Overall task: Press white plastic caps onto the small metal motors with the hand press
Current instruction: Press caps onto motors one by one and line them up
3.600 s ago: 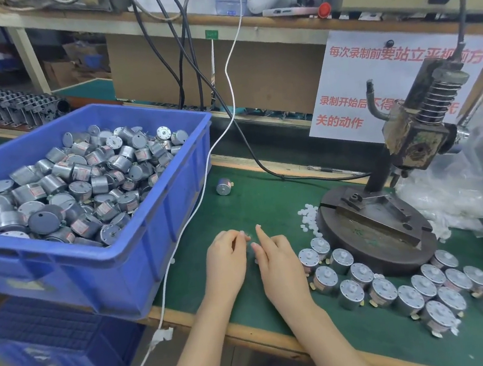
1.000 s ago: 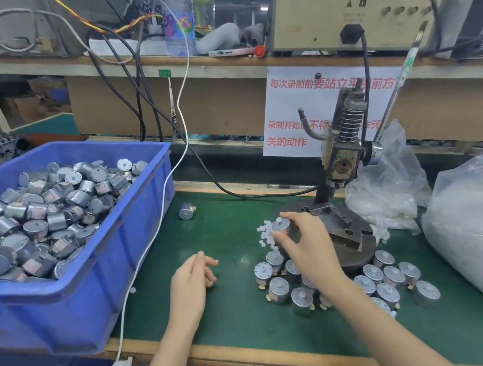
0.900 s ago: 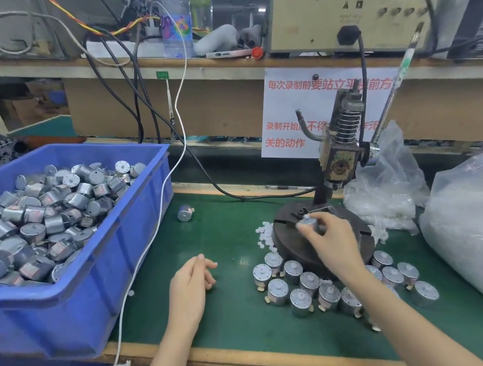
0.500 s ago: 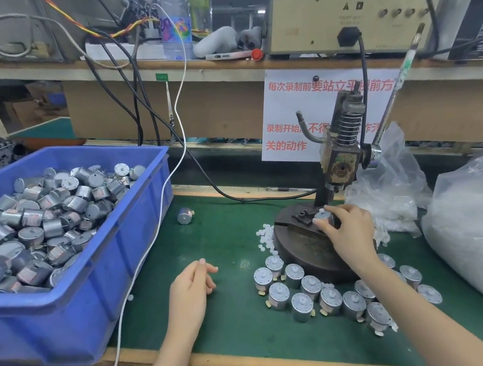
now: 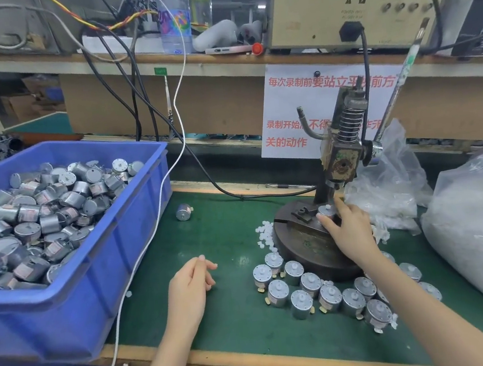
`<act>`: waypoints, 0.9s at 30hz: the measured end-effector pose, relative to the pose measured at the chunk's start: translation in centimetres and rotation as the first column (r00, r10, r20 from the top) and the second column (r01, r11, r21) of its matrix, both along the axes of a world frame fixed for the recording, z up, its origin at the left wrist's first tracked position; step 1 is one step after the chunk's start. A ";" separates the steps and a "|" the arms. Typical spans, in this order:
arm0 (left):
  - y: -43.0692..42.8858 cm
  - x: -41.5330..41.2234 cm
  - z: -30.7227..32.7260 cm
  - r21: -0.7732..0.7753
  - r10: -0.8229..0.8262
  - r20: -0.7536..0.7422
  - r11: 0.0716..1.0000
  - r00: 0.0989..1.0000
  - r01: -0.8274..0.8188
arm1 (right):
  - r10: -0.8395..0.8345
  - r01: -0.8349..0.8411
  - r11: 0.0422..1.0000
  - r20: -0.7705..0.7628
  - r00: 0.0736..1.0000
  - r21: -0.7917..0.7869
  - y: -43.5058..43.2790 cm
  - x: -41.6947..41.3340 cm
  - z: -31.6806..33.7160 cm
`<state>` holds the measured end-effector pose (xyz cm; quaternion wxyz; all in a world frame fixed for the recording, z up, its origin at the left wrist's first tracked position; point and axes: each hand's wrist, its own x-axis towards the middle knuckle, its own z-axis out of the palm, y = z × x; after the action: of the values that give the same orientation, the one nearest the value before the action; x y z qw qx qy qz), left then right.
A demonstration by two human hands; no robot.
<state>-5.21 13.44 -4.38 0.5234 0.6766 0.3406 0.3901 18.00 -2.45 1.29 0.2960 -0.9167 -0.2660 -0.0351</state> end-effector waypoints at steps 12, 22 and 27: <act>0.0 0.3 -0.1 0.013 0.014 -0.041 1.000 0.999 -0.014 | 0.139 0.150 0.705 -0.343 0.929 0.693 -1.1 3.9 12.1; 0.2 0.5 -0.3 0.036 0.016 -0.094 0.999 0.995 -0.013 | 0.222 0.053 0.414 -0.157 0.962 0.909 -1.8 1.7 15.8; 0.1 0.4 -0.4 0.059 0.022 -0.088 0.998 0.996 -0.017 | 0.182 0.007 0.311 -0.066 0.981 0.950 -1.7 -0.8 13.1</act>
<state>-4.85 13.58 -4.76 0.4841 0.7048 0.3587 0.3744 17.24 -4.16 14.40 0.7976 -0.5539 -0.2198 -0.0936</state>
